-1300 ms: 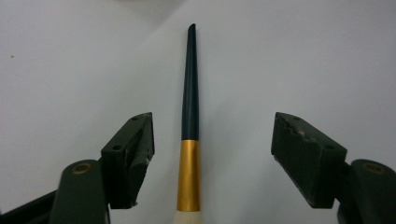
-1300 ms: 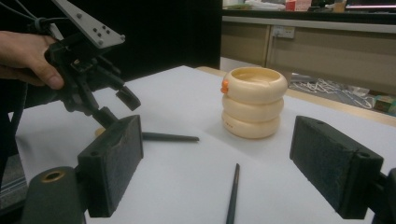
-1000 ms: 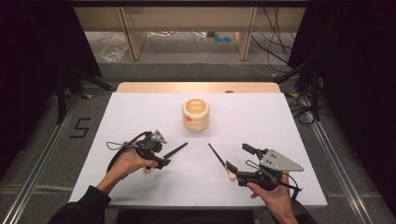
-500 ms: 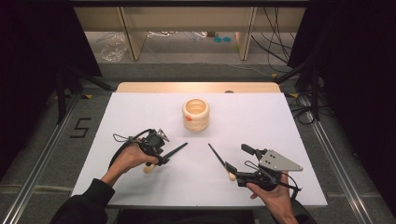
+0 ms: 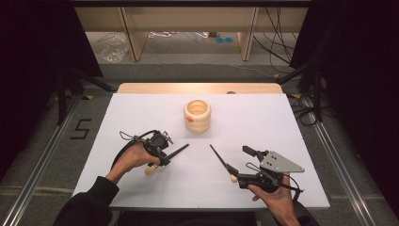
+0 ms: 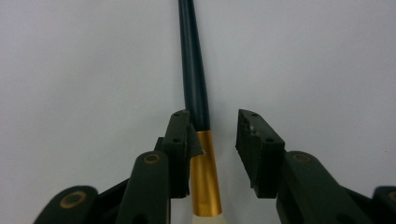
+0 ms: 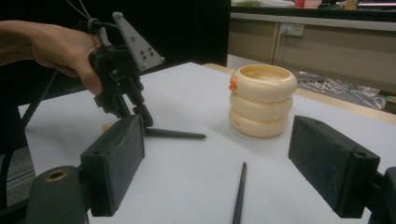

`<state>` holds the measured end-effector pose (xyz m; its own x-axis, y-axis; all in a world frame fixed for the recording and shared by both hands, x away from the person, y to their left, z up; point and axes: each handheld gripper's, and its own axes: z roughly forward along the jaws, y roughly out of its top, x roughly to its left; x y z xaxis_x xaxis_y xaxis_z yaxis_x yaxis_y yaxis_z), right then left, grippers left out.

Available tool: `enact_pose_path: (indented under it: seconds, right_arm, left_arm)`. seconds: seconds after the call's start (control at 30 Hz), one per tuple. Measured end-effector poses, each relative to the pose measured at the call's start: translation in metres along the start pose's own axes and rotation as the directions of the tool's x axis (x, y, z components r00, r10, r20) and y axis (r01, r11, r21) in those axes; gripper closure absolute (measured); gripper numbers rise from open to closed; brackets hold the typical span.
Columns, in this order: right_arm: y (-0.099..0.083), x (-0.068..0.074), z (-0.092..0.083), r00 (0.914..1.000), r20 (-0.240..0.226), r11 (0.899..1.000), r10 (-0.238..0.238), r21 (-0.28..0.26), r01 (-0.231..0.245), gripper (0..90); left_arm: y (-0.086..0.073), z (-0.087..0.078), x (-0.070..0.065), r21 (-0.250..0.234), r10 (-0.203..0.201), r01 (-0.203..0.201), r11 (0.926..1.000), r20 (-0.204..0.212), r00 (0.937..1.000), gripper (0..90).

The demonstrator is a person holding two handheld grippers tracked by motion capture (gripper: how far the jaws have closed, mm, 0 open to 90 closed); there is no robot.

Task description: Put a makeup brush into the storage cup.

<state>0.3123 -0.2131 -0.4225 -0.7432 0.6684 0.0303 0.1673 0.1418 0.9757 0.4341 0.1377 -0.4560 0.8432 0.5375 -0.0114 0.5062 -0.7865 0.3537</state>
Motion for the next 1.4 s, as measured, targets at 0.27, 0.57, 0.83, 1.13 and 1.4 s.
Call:
enact_pose_path:
  seconds: [0.27, 0.57, 0.83, 1.13, 1.4]
  right_arm:
    - [0.0, -0.001, 0.0, 0.9998, 0.005, 1.0, -0.021, -0.012, 0.021, 19.7]
    - [0.0, -0.001, 0.001, 0.9997, 0.005, 1.0, -0.024, -0.01, 0.024, 19.7]
    - [0.0, -0.001, 0.0, 0.9997, 0.014, 1.0, -0.022, -0.005, 0.022, 19.8]
    - [0.0, -0.001, 0.0, 0.9997, 0.011, 1.0, -0.024, -0.004, 0.024, 19.8]
    - [0.0, -0.001, 0.001, 0.9998, 0.004, 1.0, -0.022, -0.015, 0.022, 19.9]
  left_arm:
    - [0.001, 0.005, 0.004, 0.031, -0.001, 0.001, 0.9995, 0.003, 1.0, 70.8]
    - [0.009, 0.008, 0.004, 0.098, 0.044, -0.044, 0.9942, -0.001, 0.999, 75.6]
    - [0.013, 0.009, 0.002, 0.129, 0.062, -0.061, 0.9897, -0.004, 0.9981, 76.6]
    - [0.015, 0.008, 0.001, 0.154, 0.111, -0.108, 0.9822, -0.008, 0.9938, 78.1]
    - [0.012, 0.004, 0.005, 0.049, 0.062, -0.061, 0.9969, 0.001, 0.9981, 78.3]
